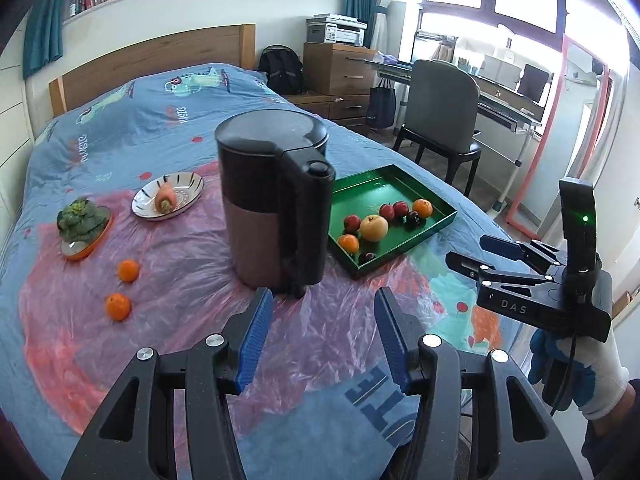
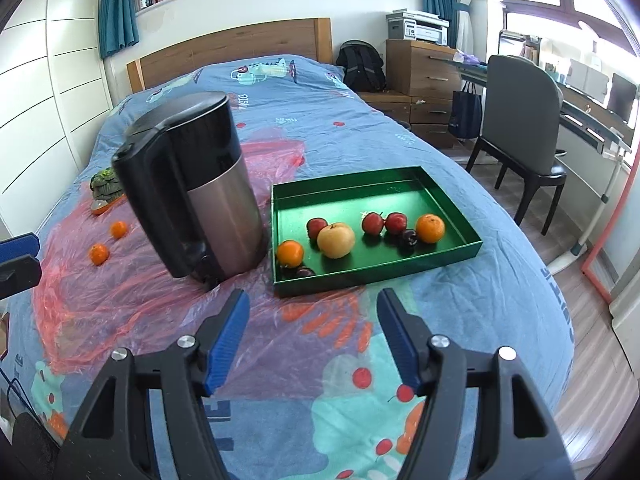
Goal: Organize fruits
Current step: 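Lift both open tools away from the green tray, then move both open tools toward the two remaining oranges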
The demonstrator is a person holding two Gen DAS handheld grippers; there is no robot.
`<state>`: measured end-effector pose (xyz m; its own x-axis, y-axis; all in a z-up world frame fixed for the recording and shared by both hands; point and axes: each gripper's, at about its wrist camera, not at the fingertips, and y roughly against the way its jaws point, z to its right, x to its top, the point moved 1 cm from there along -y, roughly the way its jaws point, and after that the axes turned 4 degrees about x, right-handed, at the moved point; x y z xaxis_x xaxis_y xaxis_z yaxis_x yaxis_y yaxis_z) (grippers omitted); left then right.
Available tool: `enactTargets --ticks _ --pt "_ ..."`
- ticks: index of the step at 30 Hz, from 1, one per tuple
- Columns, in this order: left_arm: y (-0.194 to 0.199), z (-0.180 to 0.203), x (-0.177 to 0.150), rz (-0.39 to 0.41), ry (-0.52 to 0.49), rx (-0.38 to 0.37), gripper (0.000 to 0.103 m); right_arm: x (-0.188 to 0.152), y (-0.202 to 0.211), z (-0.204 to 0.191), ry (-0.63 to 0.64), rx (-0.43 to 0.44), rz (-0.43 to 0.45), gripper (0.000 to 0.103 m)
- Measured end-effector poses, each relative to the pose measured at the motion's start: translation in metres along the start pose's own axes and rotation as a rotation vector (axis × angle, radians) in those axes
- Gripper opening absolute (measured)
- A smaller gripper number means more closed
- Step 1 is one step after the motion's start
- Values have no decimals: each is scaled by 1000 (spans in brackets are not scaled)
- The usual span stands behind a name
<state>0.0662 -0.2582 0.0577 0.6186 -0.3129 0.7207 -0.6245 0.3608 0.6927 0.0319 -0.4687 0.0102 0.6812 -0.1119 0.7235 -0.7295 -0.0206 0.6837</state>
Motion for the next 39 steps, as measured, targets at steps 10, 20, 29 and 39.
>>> enactTargets --ticks 10,20,29,39 --pt "40 -49 -46 19 67 90 50 -20 26 -61 60 67 11 99" --pt "59 -92 -75 14 149 171 57 -32 32 -114 125 118 3 103" --pt "69 -113 -93 20 184 219 63 -43 37 -140 158 133 2 103" --pt "67 -150 -111 13 246 306 64 -41 32 -166 209 158 3 103"
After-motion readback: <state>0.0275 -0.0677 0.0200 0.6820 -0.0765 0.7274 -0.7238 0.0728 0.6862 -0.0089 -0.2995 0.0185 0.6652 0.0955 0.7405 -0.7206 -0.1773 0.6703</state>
